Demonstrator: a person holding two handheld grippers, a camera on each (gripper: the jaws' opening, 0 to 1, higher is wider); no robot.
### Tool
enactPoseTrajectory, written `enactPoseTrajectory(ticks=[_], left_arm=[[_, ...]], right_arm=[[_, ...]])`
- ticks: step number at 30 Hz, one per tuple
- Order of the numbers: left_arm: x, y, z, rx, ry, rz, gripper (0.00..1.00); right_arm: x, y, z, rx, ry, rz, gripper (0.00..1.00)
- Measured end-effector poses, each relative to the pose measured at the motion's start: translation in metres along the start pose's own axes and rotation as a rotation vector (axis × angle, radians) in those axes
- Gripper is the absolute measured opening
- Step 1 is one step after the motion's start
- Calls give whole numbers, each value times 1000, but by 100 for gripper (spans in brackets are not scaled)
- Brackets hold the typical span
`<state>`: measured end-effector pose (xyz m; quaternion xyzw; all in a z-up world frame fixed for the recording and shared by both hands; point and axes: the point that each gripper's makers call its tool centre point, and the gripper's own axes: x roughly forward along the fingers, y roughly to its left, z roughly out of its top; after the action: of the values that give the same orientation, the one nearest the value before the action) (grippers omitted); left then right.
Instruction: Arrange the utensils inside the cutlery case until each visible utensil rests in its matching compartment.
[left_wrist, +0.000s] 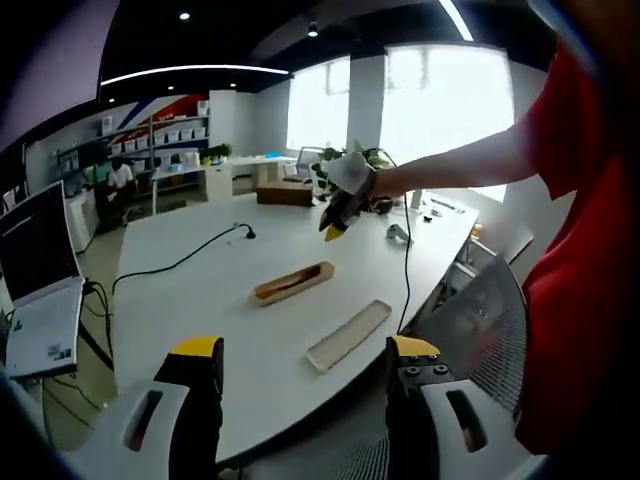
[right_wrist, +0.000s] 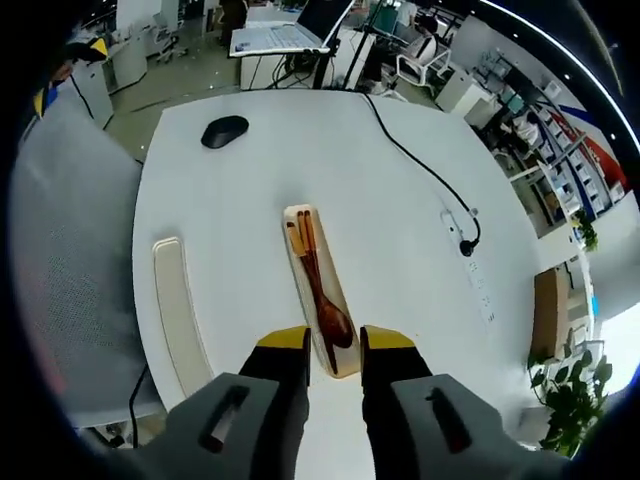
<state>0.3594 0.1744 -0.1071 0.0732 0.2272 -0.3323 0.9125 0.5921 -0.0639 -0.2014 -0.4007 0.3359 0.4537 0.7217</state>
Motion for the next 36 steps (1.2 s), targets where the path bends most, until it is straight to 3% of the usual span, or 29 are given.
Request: enactPoseTrajectory(ticks=[3, 8, 13, 18, 23, 26, 28, 29, 32, 36], left_arm=[[3, 1, -2, 50, 16, -25, 68], [11, -7, -1, 62, 9, -100, 73], [18, -2, 2, 57, 9, -90, 83], [21, 7, -2, 66, 22, -79, 79], [28, 15, -4, 54, 27, -77, 73], [35, 7, 5, -7, -29, -141, 75], [39, 10, 2, 17, -9, -139, 74], [42, 12, -1, 69, 10, -140, 74], [45, 14, -2, 132, 25, -141, 74], [47, 12, 1, 137, 12, -168, 73]], right_arm=[[-9, 8, 0, 8, -11, -2, 17], [-19, 20, -5, 35, -32, -4, 17], [-27, 25, -16, 76, -30, -19, 18], [-40, 31, -19, 108, -61, -45, 21], [-54, 47, -17, 197, -145, -52, 34], [-59, 59, -24, 220, -146, -60, 36], [-64, 66, -28, 232, -145, -77, 36], [-66, 68, -30, 240, -139, -84, 36], [-82, 74, -37, 282, -113, -147, 28], [-94, 88, -36, 314, -147, -161, 28]])
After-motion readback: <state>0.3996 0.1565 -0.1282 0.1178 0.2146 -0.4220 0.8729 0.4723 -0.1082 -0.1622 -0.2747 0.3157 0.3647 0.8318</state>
